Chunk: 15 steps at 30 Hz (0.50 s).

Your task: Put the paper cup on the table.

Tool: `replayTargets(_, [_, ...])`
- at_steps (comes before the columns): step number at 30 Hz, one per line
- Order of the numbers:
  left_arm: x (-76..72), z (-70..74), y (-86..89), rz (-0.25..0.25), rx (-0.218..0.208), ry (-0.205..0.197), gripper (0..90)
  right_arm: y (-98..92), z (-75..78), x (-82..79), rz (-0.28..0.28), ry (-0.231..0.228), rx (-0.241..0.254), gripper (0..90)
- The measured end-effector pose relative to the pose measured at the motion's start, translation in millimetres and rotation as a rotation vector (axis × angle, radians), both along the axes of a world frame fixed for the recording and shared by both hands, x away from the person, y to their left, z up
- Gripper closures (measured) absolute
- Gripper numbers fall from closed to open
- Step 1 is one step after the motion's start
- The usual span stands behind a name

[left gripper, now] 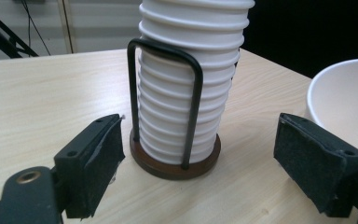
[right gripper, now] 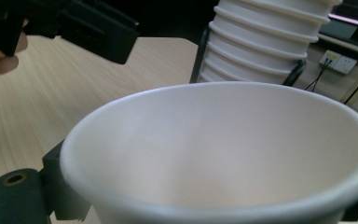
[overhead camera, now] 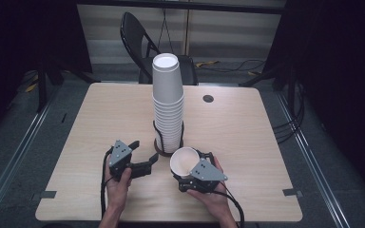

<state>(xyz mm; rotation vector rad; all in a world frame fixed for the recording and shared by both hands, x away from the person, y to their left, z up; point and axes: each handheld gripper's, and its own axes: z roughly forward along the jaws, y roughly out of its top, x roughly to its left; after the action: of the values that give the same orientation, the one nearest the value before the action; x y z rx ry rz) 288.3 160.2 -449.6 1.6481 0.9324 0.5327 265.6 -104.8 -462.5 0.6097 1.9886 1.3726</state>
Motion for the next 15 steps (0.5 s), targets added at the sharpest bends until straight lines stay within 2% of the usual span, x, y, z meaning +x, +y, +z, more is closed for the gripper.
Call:
replayTargets(2, [-3.2, -5.4, 1.6, 0.021, 0.003, -0.007, 15.6, -4.5, 0.8, 1.7, -0.008, 0.023, 0.023, 11.4])
replayTargets(4, [-6.0, -10.5, 2.9, 0.016, 0.008, -0.017, 15.6, -9.0, 1.3, 4.1, -0.030, 0.038, 0.047, 11.4])
replayTargets(6, [-8.9, -15.3, 3.2, 0.025, 0.024, -0.030, 15.6, -16.0, 1.8, 6.8, -0.041, 0.065, 0.101, 11.4])
replayTargets(9, [-11.4, -20.5, 5.1, 0.042, 0.050, -0.036, 15.8, -22.9, 2.9, 11.5, -0.076, 0.069, 0.118, 11.4])
replayTargets(15, [-12.3, -28.3, 10.5, 0.083, 0.065, -0.043, 15.6, -33.6, 7.1, 22.2, -0.123, 0.077, 0.157, 11.4])
